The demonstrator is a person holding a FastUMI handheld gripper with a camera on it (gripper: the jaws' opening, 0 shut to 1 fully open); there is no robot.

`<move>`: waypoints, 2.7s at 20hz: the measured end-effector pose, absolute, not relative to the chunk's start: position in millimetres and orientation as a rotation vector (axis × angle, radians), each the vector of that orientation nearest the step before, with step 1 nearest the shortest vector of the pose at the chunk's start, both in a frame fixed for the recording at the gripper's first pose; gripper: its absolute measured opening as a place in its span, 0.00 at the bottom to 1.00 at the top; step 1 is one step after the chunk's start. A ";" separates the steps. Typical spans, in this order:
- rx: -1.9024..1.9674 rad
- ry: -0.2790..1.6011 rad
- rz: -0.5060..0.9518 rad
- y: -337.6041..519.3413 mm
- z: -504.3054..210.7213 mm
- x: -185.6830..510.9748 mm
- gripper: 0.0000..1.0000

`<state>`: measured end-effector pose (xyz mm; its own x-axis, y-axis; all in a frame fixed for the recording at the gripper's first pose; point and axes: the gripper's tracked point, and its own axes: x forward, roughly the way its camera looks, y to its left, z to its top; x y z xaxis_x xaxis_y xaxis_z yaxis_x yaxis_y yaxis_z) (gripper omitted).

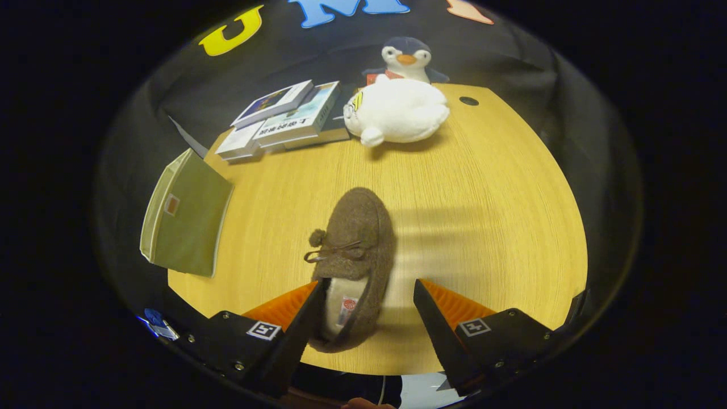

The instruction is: Open the storage box then place both shoes into the box .Put the left shoe in first, then the right shoe, with the right side of both shoes facing outward in a uniform manner.

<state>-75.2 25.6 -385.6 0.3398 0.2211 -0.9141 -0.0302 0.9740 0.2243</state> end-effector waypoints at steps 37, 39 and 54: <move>0.279 1.046 0.214 182.4 -246.1 -18.3 0.02; 0.262 1.042 0.247 203.5 -240.9 -10.7 0.02; 0.160 1.092 0.511 366.7 -232.4 23.4 0.02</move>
